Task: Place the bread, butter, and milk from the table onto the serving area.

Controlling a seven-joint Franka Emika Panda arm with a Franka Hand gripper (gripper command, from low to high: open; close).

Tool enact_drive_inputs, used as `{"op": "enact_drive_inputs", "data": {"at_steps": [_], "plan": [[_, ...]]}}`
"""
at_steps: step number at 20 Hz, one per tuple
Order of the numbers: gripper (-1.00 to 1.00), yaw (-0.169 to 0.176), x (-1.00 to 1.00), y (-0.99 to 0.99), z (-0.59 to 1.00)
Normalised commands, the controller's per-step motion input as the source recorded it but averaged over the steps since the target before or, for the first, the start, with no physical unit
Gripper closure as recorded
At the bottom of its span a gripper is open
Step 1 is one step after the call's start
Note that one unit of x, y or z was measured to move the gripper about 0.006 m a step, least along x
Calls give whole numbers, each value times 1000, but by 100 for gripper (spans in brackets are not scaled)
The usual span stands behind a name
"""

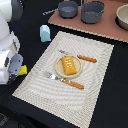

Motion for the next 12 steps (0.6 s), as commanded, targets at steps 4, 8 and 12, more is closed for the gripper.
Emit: {"op": "enact_drive_inputs", "data": {"at_steps": [4,8,12], "plan": [[100,27,-123,-98,-293],[100,24,-114,-94,-291],[100,23,-79,-78,-277]]}}
